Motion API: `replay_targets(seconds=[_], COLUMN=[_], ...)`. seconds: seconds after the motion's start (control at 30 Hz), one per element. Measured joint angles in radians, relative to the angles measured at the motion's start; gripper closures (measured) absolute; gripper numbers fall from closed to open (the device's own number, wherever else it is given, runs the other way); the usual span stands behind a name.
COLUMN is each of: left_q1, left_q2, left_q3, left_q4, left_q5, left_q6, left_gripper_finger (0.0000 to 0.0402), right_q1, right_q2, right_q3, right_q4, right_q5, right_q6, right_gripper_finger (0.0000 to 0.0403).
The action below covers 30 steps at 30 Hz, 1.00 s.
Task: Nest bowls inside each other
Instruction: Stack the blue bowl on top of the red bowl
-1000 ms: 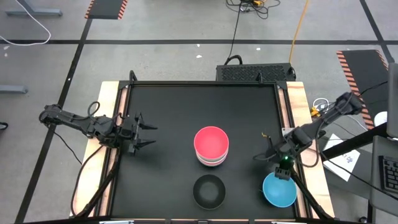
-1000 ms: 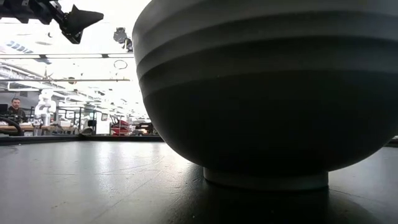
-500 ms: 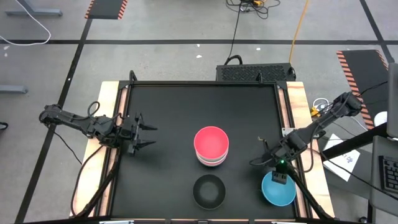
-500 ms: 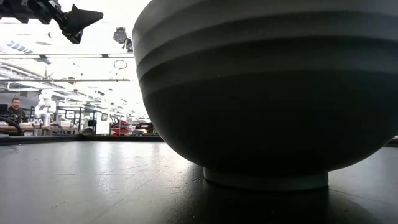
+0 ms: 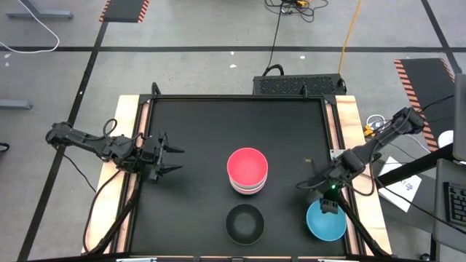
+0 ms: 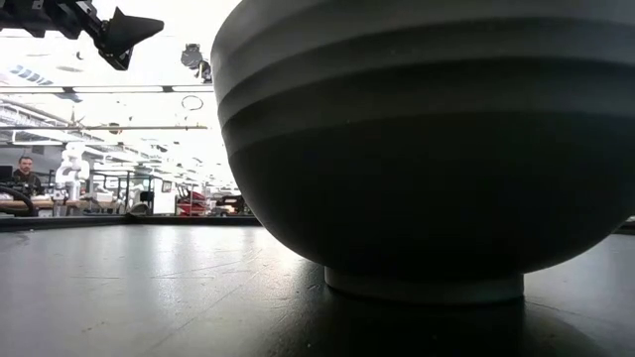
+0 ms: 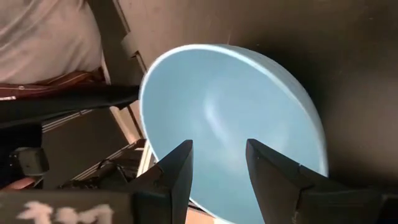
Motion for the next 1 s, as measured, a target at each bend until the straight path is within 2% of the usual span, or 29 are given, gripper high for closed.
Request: replay_targets(seconds=[0.37, 0.77, 1.0], left_q1=[0.0, 0.0, 0.0], left_q2=[0.0, 0.0, 0.0], left_q3=[0.0, 0.0, 0.0], left_q4=[-0.002, -0.042, -0.047], left_q5=[0.0, 0.001, 0.002], left_q6=[0.002, -0.002, -0.005], left_gripper_finger=[0.0128, 0.0128, 0.0128], right_q1=[-0.055, -0.057, -0.057], right_q2=[-0.033, 0.029, 0.13], right_q3=[0.0, 0.0, 0.0], right_q4=[-0.222, -0.166, -0.18], right_q5=[0.07, 0.02, 0.015], right_q6=[-0.046, -0.084, -0.125], right_gripper_finger=[0.0263, 0.0263, 0.0263])
